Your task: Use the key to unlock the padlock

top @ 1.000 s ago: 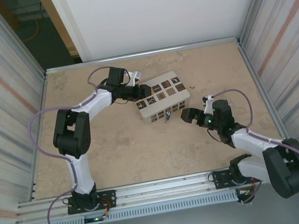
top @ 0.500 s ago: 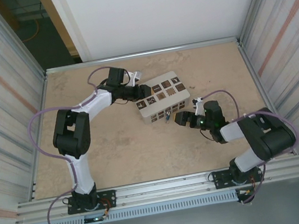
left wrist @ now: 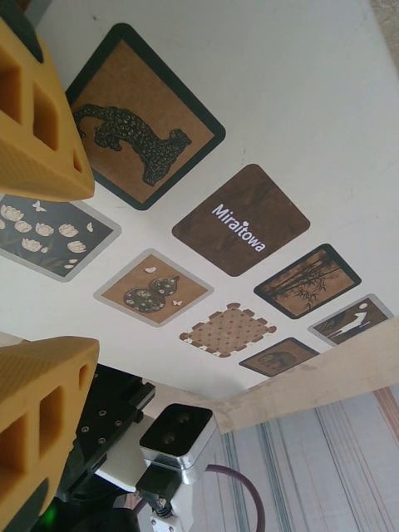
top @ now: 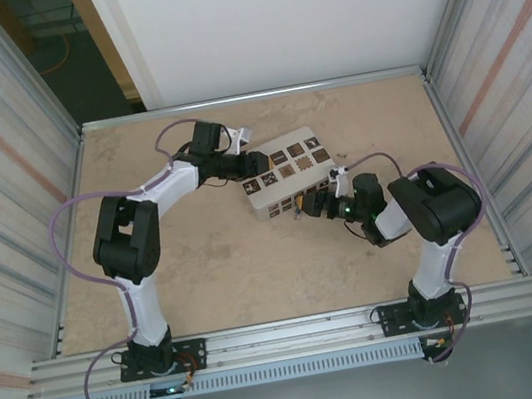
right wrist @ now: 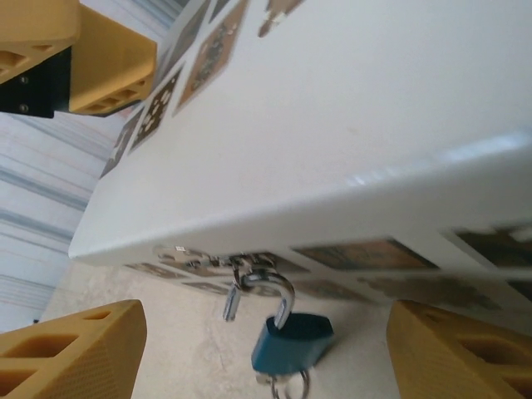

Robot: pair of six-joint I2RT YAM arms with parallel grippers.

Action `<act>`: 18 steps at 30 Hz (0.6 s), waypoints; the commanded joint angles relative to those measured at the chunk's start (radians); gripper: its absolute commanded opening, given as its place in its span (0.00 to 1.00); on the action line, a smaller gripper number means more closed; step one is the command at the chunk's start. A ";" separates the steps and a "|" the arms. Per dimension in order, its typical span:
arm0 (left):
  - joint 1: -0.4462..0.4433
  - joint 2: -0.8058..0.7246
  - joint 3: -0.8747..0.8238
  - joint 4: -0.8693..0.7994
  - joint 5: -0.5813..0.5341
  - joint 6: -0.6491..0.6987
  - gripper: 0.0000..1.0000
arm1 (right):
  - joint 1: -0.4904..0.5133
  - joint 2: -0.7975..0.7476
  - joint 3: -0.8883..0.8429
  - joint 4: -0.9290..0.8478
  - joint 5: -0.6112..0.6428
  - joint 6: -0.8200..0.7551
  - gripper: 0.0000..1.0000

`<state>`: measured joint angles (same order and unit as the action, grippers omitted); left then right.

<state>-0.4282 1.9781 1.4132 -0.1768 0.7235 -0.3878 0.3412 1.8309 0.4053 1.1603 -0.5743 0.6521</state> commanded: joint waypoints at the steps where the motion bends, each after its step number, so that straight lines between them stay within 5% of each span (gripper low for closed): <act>1: -0.015 0.016 -0.051 -0.136 -0.038 -0.013 0.47 | 0.014 0.033 0.031 0.058 -0.031 -0.044 0.75; 18: -0.018 0.022 -0.054 -0.144 -0.045 -0.015 0.47 | 0.031 0.110 0.093 0.076 -0.117 -0.058 0.64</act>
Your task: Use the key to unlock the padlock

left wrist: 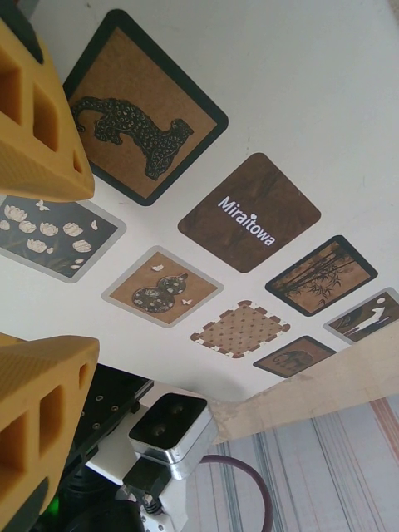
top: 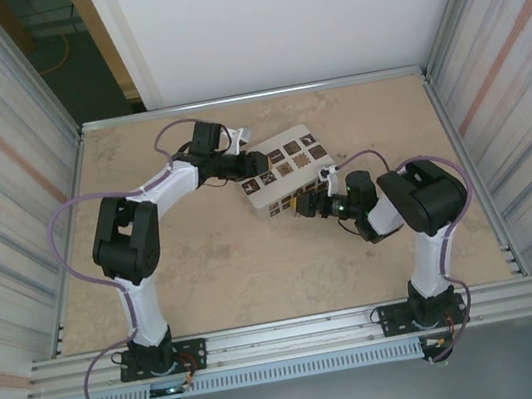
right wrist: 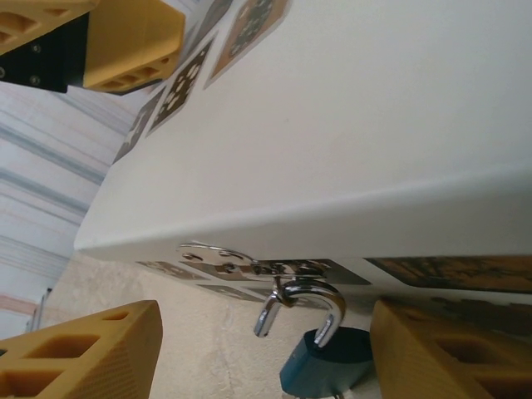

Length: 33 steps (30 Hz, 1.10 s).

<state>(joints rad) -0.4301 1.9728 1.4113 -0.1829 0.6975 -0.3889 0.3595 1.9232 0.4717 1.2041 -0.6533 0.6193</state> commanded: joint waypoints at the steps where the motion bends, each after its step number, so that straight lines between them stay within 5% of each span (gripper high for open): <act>1: -0.016 0.028 -0.051 -0.138 -0.020 -0.015 0.47 | 0.012 0.020 0.029 0.035 -0.044 -0.026 0.63; 33: -0.019 0.031 -0.054 -0.145 -0.033 -0.020 0.47 | -0.017 0.015 -0.023 0.040 -0.037 -0.044 0.34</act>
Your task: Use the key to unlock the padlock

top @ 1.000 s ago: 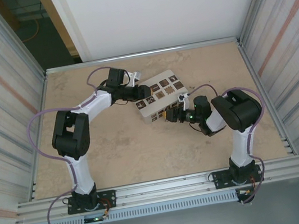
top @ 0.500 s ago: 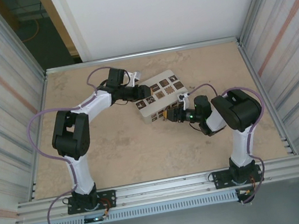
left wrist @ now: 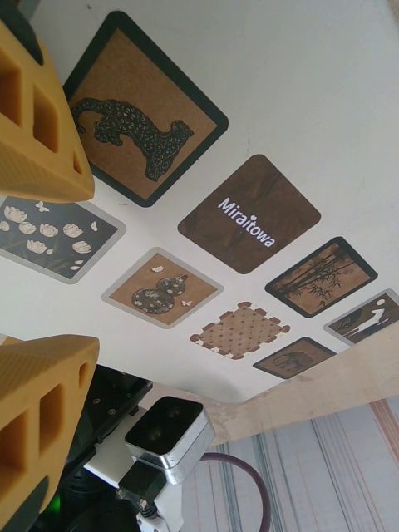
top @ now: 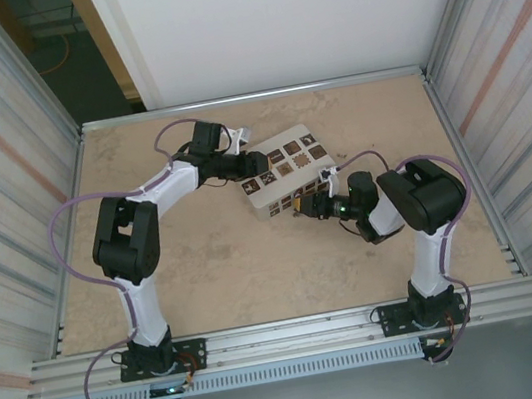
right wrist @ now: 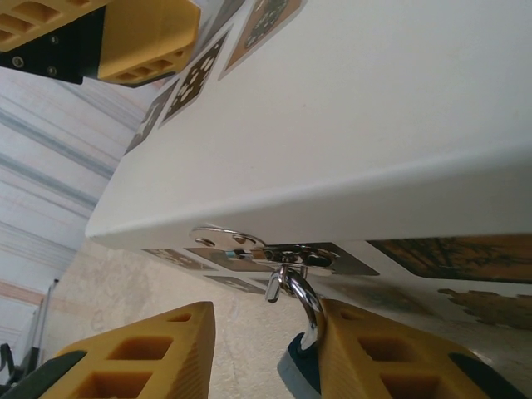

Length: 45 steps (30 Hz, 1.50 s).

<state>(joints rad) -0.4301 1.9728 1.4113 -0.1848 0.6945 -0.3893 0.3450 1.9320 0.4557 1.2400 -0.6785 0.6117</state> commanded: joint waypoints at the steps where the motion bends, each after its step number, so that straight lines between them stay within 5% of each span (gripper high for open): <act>1: -0.019 0.031 -0.054 -0.144 -0.031 -0.020 0.47 | -0.003 0.006 -0.006 -0.007 -0.011 -0.041 0.33; 18: -0.024 0.013 -0.079 -0.143 -0.048 -0.020 0.47 | -0.009 -0.046 -0.019 -0.080 0.041 -0.051 0.01; 45: -0.044 -0.014 -0.148 -0.114 -0.071 -0.016 0.47 | 0.006 -0.094 0.005 -0.019 0.181 0.265 0.00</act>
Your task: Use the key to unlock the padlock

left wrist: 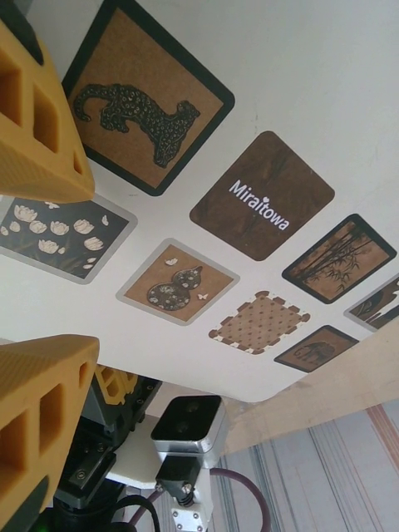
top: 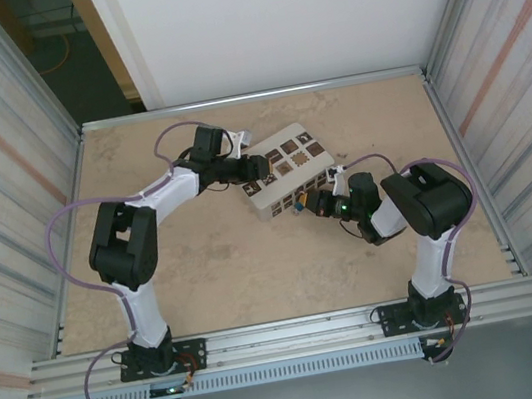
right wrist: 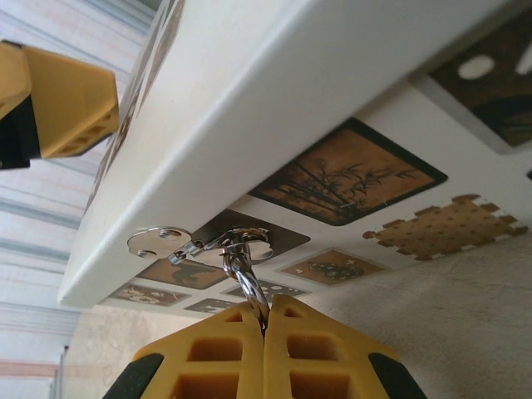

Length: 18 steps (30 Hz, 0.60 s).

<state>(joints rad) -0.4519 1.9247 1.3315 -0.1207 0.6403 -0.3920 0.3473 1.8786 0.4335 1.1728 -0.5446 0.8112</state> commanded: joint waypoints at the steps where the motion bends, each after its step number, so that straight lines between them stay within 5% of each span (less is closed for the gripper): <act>1: -0.022 0.034 -0.070 -0.177 -0.016 -0.014 0.47 | 0.004 -0.042 0.029 0.048 0.049 0.074 0.00; 18: -0.022 0.020 -0.098 -0.176 -0.025 -0.005 0.47 | 0.004 -0.048 0.069 0.048 0.050 0.186 0.00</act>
<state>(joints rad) -0.4519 1.9079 1.3025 -0.0986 0.6308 -0.3885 0.3531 1.8767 0.4568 1.1606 -0.5148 0.9592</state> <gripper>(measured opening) 0.467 0.059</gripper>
